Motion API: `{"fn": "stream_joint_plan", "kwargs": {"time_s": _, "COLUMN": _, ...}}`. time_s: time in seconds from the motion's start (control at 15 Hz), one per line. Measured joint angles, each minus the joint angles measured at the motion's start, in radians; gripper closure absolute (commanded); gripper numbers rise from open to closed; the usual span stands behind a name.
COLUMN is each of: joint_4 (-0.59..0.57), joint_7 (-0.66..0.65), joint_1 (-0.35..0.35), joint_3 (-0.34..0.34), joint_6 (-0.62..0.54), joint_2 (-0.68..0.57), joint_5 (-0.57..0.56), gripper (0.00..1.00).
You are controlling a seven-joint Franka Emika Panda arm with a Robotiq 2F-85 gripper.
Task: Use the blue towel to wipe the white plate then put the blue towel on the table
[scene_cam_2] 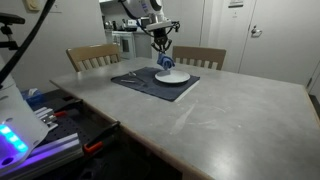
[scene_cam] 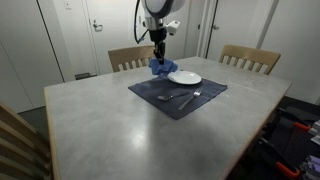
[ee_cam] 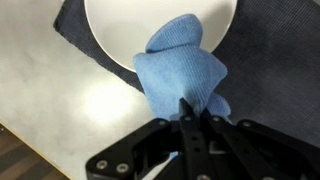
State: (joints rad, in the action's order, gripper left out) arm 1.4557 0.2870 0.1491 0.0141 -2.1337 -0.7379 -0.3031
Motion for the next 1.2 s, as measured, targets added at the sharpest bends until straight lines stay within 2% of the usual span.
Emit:
{"fn": "stream_joint_plan", "kwargs": {"time_s": 0.4, "joint_4": -0.004, "joint_7": -0.097, "joint_1": -0.009, "joint_3": -0.067, "joint_6": 0.073, "joint_2": 0.006, "joint_5": -0.017, "gripper": 0.98}}
{"fn": "stream_joint_plan", "kwargs": {"time_s": 0.67, "joint_4": 0.004, "joint_7": -0.160, "joint_1": -0.009, "joint_3": -0.078, "joint_6": 0.133, "joint_2": 0.010, "joint_5": -0.030, "gripper": 0.98}}
{"fn": "stream_joint_plan", "kwargs": {"time_s": 1.2, "joint_4": 0.063, "joint_7": -0.283, "joint_1": -0.014, "joint_3": -0.081, "joint_6": 0.134, "joint_2": 0.009, "joint_5": -0.028, "gripper": 0.98}}
